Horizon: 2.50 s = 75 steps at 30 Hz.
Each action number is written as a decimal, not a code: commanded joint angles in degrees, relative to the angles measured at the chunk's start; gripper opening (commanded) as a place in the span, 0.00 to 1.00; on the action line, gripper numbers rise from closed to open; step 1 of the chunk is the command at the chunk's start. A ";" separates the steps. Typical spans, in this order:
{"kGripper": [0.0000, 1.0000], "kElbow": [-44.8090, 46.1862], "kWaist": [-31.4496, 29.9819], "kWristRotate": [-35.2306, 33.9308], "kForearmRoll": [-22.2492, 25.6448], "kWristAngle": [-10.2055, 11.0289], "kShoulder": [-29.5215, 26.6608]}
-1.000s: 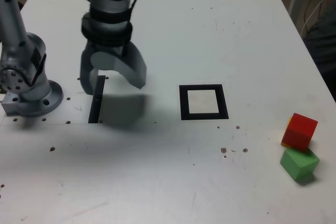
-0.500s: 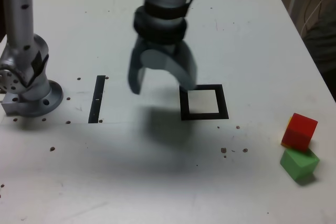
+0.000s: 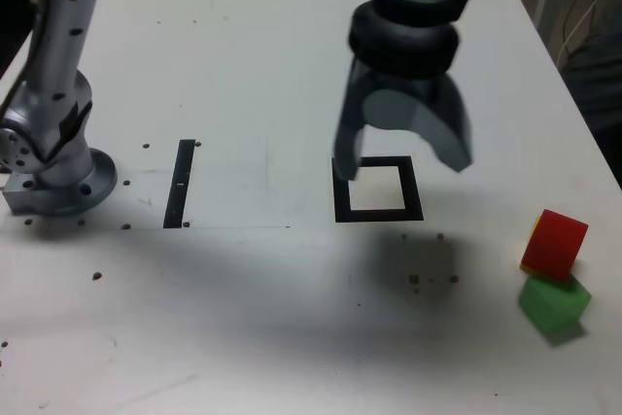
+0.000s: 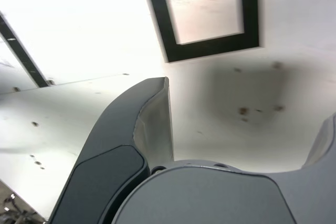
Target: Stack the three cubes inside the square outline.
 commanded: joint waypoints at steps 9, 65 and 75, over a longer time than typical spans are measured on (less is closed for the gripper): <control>0.99 -16.74 -1.14 0.08 5.26 0.23 8.56; 0.44 -43.19 -5.75 10.70 9.18 3.04 25.25; 0.25 -43.64 -6.01 10.89 9.21 2.78 25.41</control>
